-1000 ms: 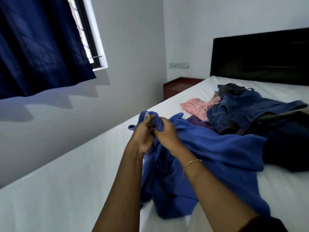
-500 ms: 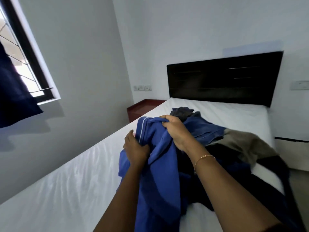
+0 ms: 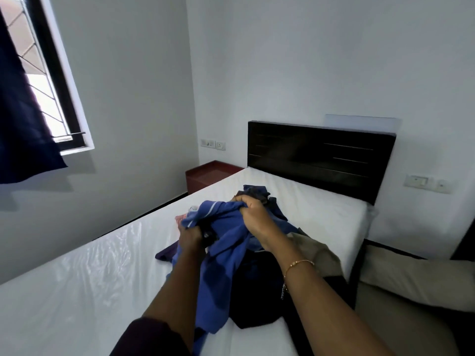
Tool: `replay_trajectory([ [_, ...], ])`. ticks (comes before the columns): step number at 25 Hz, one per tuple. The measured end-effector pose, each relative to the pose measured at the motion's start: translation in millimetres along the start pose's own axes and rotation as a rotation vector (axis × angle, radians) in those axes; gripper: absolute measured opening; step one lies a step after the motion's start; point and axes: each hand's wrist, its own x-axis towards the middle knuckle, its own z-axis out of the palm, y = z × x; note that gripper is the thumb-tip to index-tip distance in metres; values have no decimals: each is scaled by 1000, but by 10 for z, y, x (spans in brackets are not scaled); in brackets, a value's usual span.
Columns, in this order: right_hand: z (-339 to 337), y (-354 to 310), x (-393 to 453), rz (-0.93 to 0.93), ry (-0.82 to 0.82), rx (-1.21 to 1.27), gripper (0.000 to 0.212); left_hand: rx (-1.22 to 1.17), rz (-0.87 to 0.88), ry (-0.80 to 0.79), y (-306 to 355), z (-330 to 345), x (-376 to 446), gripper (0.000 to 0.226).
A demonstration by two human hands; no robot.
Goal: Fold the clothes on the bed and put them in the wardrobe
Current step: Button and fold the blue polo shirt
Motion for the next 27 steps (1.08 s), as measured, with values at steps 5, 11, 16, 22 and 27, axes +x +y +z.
replay_trajectory([
  [5, -510, -601, -90, -130, 42, -72, 11, -439, 30, 144, 846, -99, -655, 47],
  [11, -388, -1610, 209, -234, 96, -169, 15, -130, 129, 357, 1664, -935, -1170, 34],
  [16, -430, -2026, 241, -186, 139, 0, 32, 694, 443, 305, 1883, -1666, -1461, 34],
  [22, -230, -2126, 107, -186, 124, -24, 31, 573, 502, 719, 2297, -2049, -1880, 21],
  [27, 90, -2452, -402, -280, 73, 6, 34, 411, 475, 916, 2442, -2278, -2430, 18],
])
